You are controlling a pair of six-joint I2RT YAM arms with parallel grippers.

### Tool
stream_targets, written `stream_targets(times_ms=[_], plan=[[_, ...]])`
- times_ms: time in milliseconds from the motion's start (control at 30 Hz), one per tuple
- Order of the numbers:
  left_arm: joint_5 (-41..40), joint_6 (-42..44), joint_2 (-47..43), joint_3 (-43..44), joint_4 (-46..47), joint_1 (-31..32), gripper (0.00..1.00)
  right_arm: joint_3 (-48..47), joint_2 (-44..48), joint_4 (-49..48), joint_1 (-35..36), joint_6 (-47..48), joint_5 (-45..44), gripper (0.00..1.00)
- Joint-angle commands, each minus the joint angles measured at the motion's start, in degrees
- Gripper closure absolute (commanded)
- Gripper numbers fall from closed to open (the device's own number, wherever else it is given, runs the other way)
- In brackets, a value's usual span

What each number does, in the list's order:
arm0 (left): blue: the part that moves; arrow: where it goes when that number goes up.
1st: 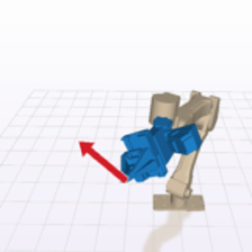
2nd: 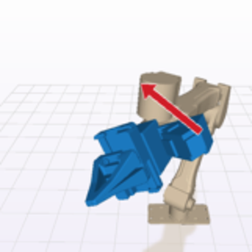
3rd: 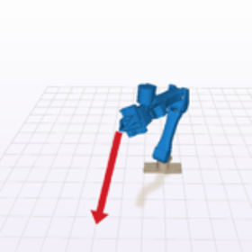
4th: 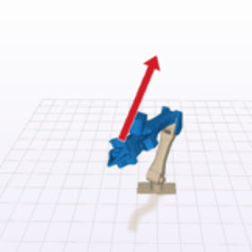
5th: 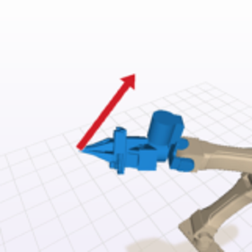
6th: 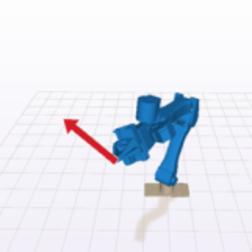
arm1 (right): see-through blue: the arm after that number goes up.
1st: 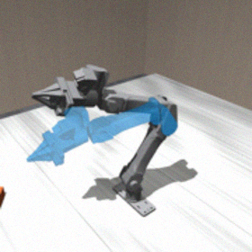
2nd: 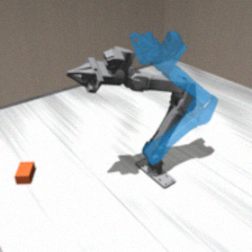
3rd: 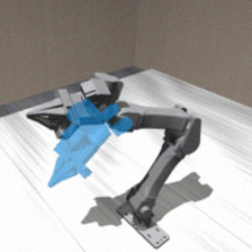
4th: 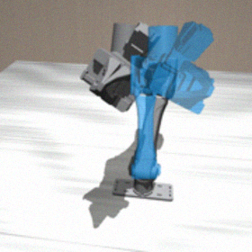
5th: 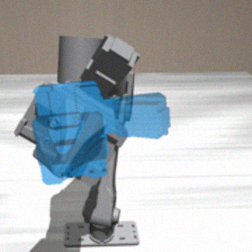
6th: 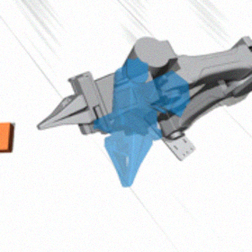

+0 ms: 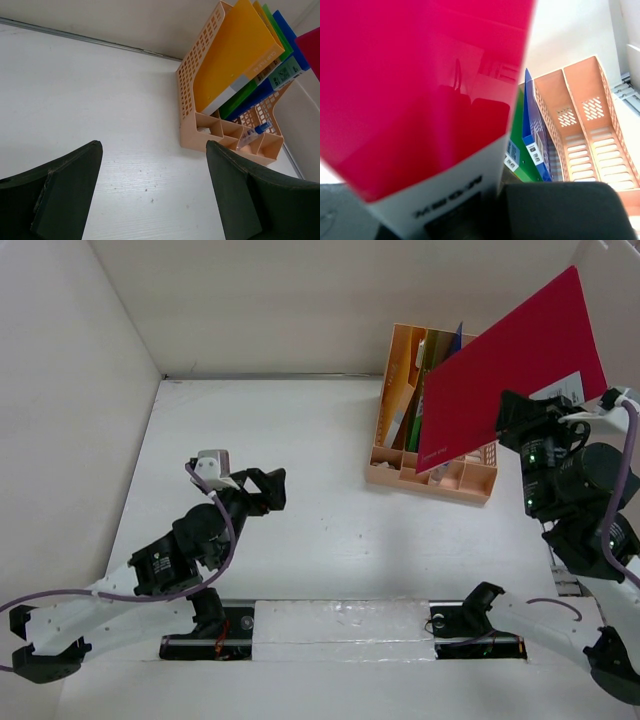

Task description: Organize the desk

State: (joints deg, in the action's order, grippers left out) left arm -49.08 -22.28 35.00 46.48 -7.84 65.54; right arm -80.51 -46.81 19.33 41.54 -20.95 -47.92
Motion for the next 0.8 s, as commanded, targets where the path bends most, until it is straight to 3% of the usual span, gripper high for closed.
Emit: stream_targets(times_ms=[0, 333, 567, 767], plan=[[0.12, 1.10, 1.03, -0.07, 2.48, -0.06, 0.20, -1.93, 1.29, -0.62, 1.26, -0.58, -2.61, 1.00], [0.39, 1.19, 1.12, -0.16, 2.47, -0.06, 0.20, -1.24, 0.57, 1.33, 4.60, -0.50, -12.19, 1.00], [0.48, 1.19, 1.38, 0.02, 2.30, -0.06, 0.20, -1.14, -2.58, 0.71, 4.60, 0.82, -14.21, 1.00], [0.57, 1.28, 0.94, 0.02, 2.21, -0.06, 0.20, 1.67, -3.82, -3.24, 2.42, 4.07, -10.53, 1.00]])
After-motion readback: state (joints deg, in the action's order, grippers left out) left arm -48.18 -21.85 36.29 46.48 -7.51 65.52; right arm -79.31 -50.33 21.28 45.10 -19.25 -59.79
